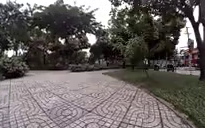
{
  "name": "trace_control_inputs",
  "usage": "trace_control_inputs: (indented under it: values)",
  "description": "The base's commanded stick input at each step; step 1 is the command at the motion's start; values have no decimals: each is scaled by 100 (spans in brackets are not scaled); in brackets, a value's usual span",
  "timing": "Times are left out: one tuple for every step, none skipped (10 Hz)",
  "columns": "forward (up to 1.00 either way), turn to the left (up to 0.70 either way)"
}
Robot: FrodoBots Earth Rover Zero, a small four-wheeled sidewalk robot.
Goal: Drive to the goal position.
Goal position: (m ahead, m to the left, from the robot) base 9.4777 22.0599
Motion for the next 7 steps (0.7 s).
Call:
trace_control_inputs:
  values:
    - [70,0]
    - [70,0]
    - [70,0]
    - [70,0]
    - [70,0]
    - [70,0]
    - [70,0]
